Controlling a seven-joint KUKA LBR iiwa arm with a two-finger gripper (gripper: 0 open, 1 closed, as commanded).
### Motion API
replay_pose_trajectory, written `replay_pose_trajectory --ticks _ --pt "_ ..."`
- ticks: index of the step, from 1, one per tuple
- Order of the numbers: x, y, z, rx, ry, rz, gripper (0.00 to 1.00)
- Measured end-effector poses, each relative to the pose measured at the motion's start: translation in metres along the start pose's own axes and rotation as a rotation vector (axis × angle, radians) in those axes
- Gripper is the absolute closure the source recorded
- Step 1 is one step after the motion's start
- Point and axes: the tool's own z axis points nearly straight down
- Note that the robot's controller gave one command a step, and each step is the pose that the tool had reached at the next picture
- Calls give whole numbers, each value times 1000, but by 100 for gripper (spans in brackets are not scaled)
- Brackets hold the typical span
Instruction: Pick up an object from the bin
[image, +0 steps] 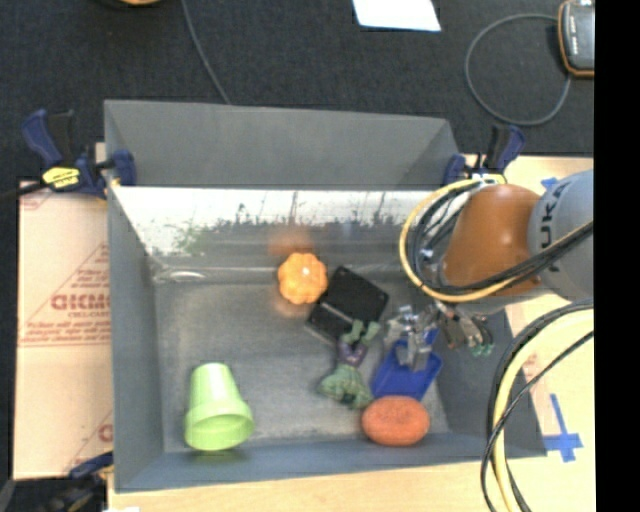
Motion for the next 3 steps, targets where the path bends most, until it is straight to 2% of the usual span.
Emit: replay_pose_trajectory --ticks 1,2,3 --pt "-16 7 -2 1 -8 16 100" --pt "-14 5 -3 2 -6 7 100" --pt "-15 2 2 3 -10 -3 100"
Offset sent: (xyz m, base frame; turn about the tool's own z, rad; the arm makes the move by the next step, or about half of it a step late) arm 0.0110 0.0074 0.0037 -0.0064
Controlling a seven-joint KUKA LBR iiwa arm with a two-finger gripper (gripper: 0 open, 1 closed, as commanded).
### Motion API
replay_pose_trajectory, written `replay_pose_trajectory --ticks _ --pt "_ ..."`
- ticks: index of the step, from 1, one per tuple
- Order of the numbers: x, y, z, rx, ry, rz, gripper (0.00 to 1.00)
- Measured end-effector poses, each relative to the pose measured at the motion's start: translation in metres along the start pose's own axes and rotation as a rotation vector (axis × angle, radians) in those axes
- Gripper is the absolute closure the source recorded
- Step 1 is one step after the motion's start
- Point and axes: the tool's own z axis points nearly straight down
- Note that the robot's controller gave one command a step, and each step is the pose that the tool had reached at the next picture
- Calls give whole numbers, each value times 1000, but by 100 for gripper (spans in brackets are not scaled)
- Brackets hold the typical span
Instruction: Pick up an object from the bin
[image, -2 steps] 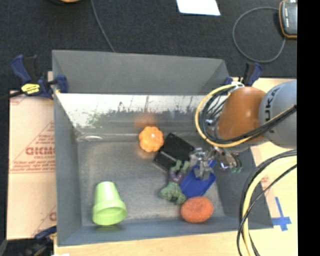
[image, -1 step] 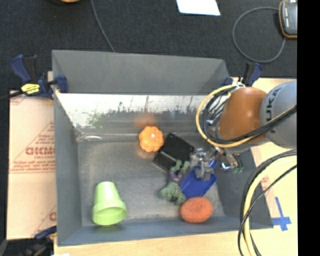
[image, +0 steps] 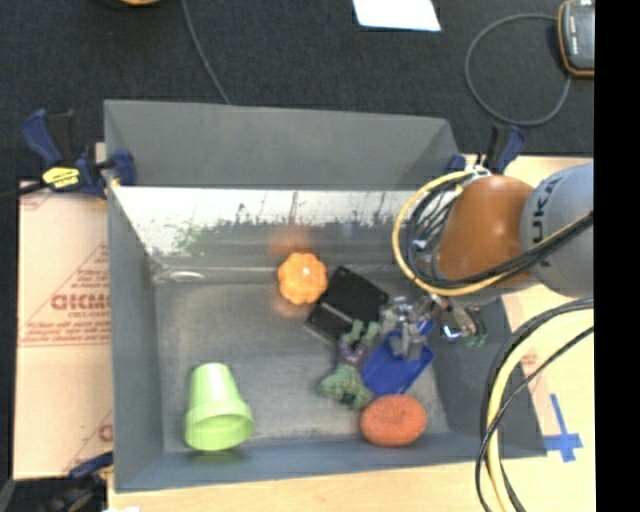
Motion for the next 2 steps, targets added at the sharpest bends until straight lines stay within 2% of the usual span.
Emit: replay_pose_trajectory --ticks 1,2 --pt "-13 13 5 3 -2 10 100" --pt "-15 14 5 4 -5 23 100"
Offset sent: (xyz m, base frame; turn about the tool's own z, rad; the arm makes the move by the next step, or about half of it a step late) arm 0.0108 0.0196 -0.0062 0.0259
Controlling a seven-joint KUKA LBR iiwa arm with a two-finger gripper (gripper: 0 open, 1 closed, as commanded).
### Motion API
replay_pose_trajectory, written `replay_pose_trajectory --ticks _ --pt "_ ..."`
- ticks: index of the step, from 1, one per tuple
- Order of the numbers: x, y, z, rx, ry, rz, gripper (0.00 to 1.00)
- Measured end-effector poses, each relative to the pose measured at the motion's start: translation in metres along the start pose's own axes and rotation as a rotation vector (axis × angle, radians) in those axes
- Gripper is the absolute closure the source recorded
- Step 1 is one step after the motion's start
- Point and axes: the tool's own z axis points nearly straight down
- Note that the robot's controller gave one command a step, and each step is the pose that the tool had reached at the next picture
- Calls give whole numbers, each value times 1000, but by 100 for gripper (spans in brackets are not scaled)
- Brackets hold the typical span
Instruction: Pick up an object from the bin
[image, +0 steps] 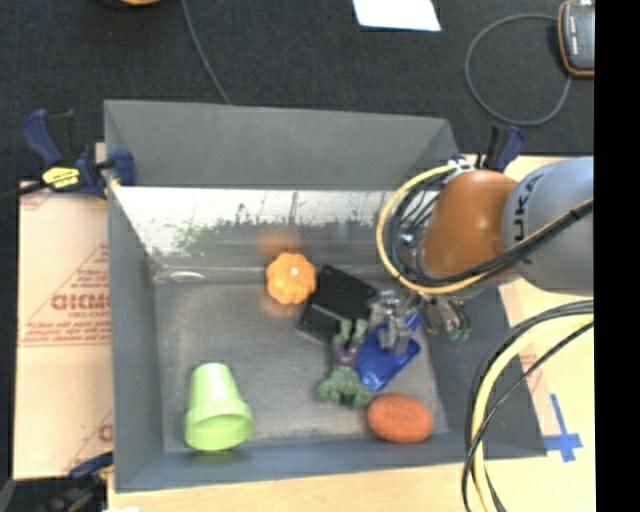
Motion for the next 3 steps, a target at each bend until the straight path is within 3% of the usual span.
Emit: replay_pose_trajectory --ticks 1,2,3 --pt "0 0 0 0 0 0 100" --pt "-61 -26 -38 2 -4 29 100" --pt "-61 -26 -38 2 -4 29 100"
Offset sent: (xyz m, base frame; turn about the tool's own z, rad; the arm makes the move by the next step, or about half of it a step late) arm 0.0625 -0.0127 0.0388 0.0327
